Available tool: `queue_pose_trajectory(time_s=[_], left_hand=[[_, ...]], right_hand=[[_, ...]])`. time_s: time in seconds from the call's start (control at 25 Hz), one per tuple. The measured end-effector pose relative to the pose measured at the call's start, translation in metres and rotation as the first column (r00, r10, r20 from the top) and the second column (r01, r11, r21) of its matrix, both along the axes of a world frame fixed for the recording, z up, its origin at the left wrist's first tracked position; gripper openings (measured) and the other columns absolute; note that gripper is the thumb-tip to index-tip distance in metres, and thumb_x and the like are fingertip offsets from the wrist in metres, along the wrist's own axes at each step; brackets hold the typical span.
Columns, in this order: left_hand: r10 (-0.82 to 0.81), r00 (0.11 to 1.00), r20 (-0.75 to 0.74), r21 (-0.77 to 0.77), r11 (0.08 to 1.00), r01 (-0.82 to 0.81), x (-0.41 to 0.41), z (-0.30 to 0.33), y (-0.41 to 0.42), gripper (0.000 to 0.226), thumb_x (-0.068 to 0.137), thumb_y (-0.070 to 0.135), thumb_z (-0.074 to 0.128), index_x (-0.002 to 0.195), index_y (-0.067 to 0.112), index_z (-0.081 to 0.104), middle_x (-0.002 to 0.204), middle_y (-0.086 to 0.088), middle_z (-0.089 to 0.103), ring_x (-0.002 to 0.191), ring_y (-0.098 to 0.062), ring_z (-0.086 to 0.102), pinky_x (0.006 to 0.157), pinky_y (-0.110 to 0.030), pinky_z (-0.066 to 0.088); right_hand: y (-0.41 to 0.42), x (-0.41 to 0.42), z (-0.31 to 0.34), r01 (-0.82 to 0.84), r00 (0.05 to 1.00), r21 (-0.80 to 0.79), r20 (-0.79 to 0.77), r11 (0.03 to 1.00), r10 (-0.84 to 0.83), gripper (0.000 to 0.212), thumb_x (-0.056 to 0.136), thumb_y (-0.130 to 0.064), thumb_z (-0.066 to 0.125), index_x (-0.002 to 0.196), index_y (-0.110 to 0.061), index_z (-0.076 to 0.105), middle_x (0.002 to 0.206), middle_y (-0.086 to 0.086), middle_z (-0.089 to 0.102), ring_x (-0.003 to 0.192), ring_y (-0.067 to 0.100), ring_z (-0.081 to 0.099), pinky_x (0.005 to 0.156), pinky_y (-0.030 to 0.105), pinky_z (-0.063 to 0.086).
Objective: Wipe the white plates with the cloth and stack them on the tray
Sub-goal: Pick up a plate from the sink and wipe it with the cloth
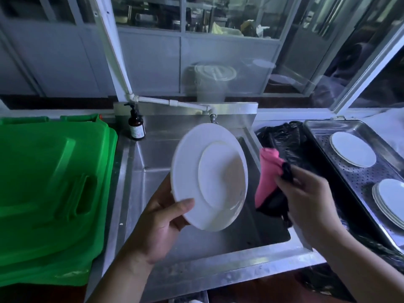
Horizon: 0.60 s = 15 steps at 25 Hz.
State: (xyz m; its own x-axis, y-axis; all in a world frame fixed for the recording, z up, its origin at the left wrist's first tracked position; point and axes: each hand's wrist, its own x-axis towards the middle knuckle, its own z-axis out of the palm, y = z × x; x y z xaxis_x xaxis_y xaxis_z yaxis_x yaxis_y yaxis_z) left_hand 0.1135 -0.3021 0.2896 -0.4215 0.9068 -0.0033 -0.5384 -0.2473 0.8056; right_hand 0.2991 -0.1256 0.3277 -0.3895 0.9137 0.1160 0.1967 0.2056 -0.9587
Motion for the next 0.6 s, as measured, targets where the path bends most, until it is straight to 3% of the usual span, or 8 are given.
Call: queue_pose_trajectory(time_s=[0.08, 0.16, 0.28, 0.36, 0.48, 0.6], left_hand=[[-0.016, 0.998, -0.054, 0.008, 1.0, 0.017, 0.008, 0.012, 0.001, 0.062, 0.068, 0.015, 0.072, 0.128, 0.033, 0.068, 0.128, -0.009, 0.07, 0.113, -0.025, 0.067, 0.085, -0.042, 0.059], [-0.016, 0.995, -0.097, 0.038, 0.999, 0.02, 0.011, 0.023, 0.0, 0.061, 0.069, 0.013, 0.071, 0.128, 0.031, 0.069, 0.126, -0.011, 0.07, 0.111, -0.028, 0.067, 0.086, -0.043, 0.057], [0.039, 0.992, -0.119, 0.071, 0.997, -0.031, 0.003, 0.035, -0.005, 0.06, 0.069, 0.011, 0.071, 0.128, 0.025, 0.069, 0.123, -0.013, 0.072, 0.108, -0.028, 0.068, 0.085, -0.04, 0.058], [0.055, 0.993, -0.1, 0.085, 0.995, -0.046, -0.003, 0.036, -0.01, 0.06, 0.068, 0.009, 0.075, 0.126, 0.025, 0.07, 0.121, -0.012, 0.073, 0.107, -0.026, 0.069, 0.084, -0.038, 0.06], [0.038, 0.997, -0.071, 0.089, 0.996, -0.032, -0.006, 0.03, -0.015, 0.072, 0.058, 0.018, 0.093, 0.127, 0.025, 0.071, 0.122, -0.013, 0.072, 0.108, -0.027, 0.071, 0.082, -0.037, 0.06], [0.006, 1.0, -0.011, 0.091, 0.996, -0.005, -0.006, 0.025, -0.017, 0.072, 0.055, 0.015, 0.094, 0.123, 0.027, 0.072, 0.122, -0.009, 0.073, 0.108, -0.026, 0.071, 0.078, -0.036, 0.061]], right_hand=[[-0.013, -0.034, 0.019, -0.036, 0.998, 0.173, -0.044, 0.984, 0.045, 0.045, 0.089, 0.001, 0.063, 0.085, -0.041, 0.077, 0.076, -0.006, 0.064, 0.061, 0.006, 0.055, 0.058, 0.024, 0.045], [-0.032, -0.059, 0.024, -0.058, 0.998, 0.373, 0.018, 0.926, 0.055, 0.041, 0.082, -0.005, 0.055, 0.102, -0.033, 0.078, 0.093, -0.01, 0.064, 0.08, 0.003, 0.06, 0.071, 0.021, 0.048], [-0.05, -0.067, 0.013, -0.145, 0.985, 0.488, -0.015, 0.861, 0.174, 0.046, 0.078, -0.004, 0.05, 0.113, -0.016, 0.076, 0.109, -0.005, 0.064, 0.102, 0.018, 0.062, 0.086, 0.036, 0.053], [-0.056, -0.058, 0.007, -0.286, 0.941, 0.543, 0.003, 0.79, 0.339, 0.045, 0.081, -0.003, 0.049, 0.114, -0.019, 0.076, 0.113, -0.008, 0.062, 0.105, 0.024, 0.061, 0.084, 0.038, 0.054], [-0.052, -0.03, 0.005, -0.558, 0.813, 0.503, 0.174, 0.66, 0.555, 0.045, 0.083, -0.005, 0.051, 0.115, -0.029, 0.073, 0.114, -0.015, 0.061, 0.105, 0.02, 0.061, 0.085, 0.031, 0.053], [-0.027, 0.005, 0.011, -0.728, 0.686, 0.297, 0.333, 0.618, 0.647, 0.049, 0.081, 0.013, 0.061, 0.106, -0.025, 0.08, 0.108, -0.01, 0.066, 0.104, 0.014, 0.064, 0.088, 0.027, 0.053]])
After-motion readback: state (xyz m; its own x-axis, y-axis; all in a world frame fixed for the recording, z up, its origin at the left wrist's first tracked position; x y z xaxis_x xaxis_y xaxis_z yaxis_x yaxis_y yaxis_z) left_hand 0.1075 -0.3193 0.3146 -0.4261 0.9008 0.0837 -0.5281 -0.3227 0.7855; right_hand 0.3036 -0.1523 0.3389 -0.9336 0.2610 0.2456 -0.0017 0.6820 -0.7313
